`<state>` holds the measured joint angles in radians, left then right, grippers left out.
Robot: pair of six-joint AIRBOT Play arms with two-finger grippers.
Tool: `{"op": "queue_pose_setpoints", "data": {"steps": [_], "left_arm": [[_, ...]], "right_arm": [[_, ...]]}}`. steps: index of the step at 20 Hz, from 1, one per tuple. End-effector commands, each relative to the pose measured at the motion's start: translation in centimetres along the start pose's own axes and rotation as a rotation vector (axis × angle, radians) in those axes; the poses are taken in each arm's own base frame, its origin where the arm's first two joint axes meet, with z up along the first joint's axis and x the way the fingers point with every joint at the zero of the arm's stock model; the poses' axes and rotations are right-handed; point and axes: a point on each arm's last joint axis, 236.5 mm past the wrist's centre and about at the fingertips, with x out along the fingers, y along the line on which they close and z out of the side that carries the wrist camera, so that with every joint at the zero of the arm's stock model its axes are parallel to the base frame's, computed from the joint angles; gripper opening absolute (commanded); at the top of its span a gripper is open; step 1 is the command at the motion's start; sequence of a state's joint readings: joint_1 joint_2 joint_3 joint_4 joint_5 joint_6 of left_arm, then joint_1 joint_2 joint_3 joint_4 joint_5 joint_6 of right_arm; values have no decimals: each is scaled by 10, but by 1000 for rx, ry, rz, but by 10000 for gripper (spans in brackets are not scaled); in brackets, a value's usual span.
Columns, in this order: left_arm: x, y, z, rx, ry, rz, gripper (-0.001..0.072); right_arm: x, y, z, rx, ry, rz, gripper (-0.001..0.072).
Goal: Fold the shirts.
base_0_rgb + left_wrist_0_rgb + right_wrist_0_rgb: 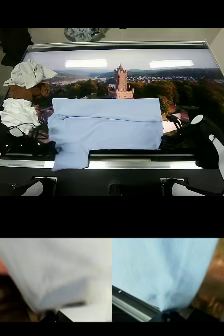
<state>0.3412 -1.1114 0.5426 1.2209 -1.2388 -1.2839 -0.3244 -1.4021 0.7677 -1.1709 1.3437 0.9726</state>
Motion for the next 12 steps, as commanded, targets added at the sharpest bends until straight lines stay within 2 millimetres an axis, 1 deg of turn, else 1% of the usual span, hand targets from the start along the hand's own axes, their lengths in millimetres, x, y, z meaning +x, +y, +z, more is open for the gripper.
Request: {"op": "queue_pose_setpoints", "data": {"steps": [1,2,3,4,5,7,9,10,12], "left_arm": [[-56,-32,37,75,-193,-50,29],[-74,-47,46,93,-239,-84,29],[-91,-58,58,91,-287,-113,29],[-104,-64,74,90,-336,-128,29],[-114,-67,91,88,-374,-137,29],[-124,-70,126,65,-406,-160,29],[-129,-71,162,54,-413,-186,27],[-131,-71,181,51,-416,-200,27],[-134,-73,217,41,-425,-231,27]], "right_arm": [[-31,10,20,-85,-69,-7,44],[-46,16,34,-104,-121,-8,44],[-61,23,54,-126,-184,-12,44],[-77,29,77,-168,-248,-43,44],[-91,30,100,-214,-292,-95,44],[-109,33,145,-251,-346,-167,44],[-120,34,189,-246,-391,-180,44],[-126,30,208,-220,-412,-177,44],[-128,21,234,-181,-422,-170,44]]}}
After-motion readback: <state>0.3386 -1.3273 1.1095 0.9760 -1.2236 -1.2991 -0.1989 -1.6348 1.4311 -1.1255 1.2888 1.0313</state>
